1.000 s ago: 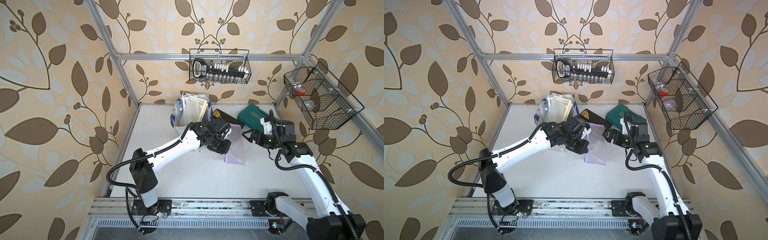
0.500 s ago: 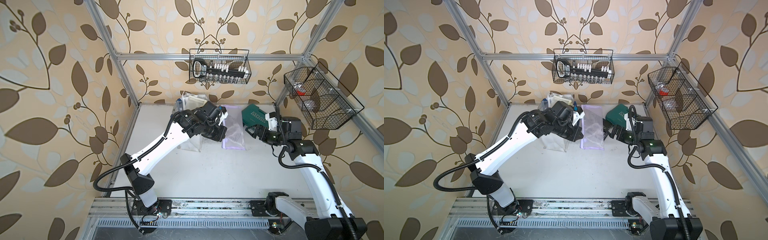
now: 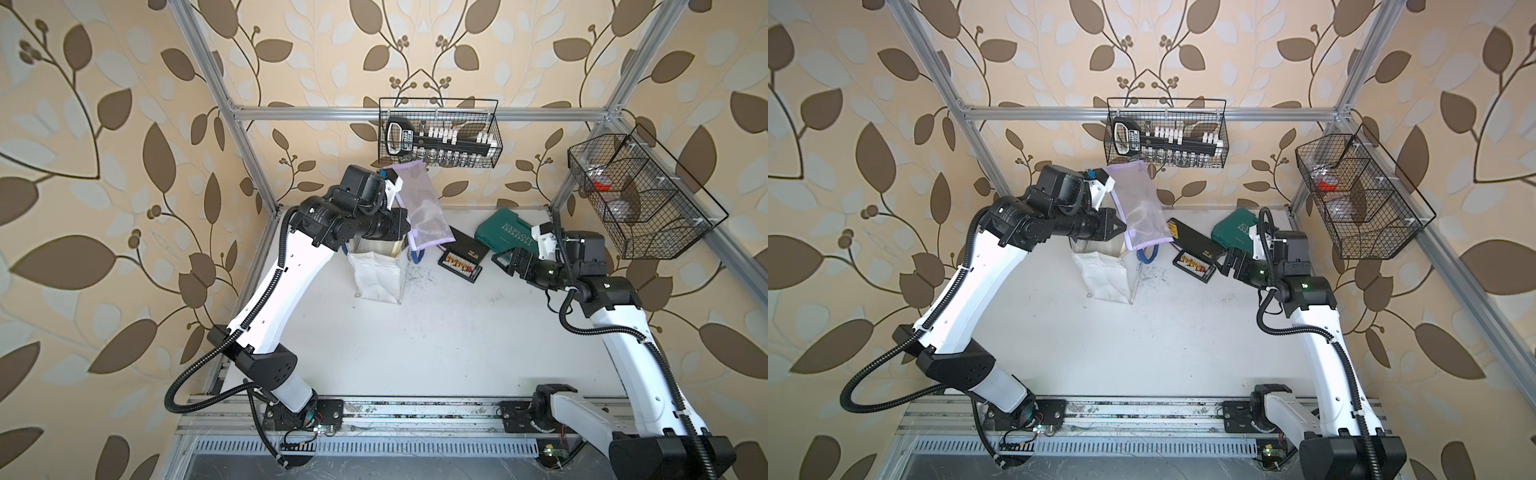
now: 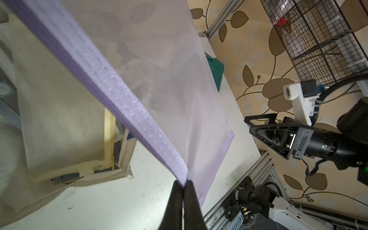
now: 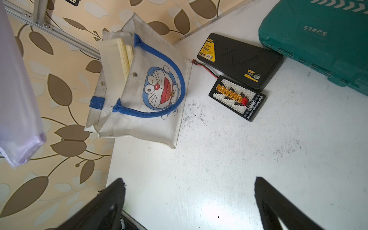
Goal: Put the pencil pouch into the canvas bag
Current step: Place the pencil pouch in the canvas bag.
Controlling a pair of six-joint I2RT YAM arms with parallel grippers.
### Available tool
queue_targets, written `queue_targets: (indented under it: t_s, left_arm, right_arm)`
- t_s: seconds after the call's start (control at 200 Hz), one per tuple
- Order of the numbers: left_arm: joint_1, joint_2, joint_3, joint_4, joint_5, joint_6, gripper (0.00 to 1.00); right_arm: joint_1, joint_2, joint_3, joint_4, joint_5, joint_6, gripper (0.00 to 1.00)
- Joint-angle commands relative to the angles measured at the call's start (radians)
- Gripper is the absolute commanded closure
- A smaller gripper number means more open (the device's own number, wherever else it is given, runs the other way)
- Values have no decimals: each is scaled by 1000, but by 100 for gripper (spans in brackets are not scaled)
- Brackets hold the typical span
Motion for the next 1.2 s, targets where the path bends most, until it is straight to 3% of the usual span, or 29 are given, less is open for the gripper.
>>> queue_targets:
  t_s: [0.0, 0.275, 0.58, 0.715, 1.04, 1.195]
  left_arm:
    - [49, -30, 53, 26, 18, 39, 100]
    - [128, -46, -28, 119, -24, 146, 100]
    - [239, -113, -375, 395, 12, 375, 100]
    - [266, -88, -416, 479, 71, 438, 100]
    - [286, -17, -457, 414, 133, 583, 100]
    - [286, -21, -512, 404, 97, 598, 100]
  right_arm:
    - [-4, -7, 24, -33, -24, -22, 0]
    - [-4, 7, 85, -93, -25, -58, 0]
    - [-3, -5, 119, -160, -24, -63, 0]
    - [-2, -2, 120, -186, -29, -61, 0]
    - [1, 4, 143, -210, -19, -70, 0]
    - [0, -1, 103, -172, -36, -55, 0]
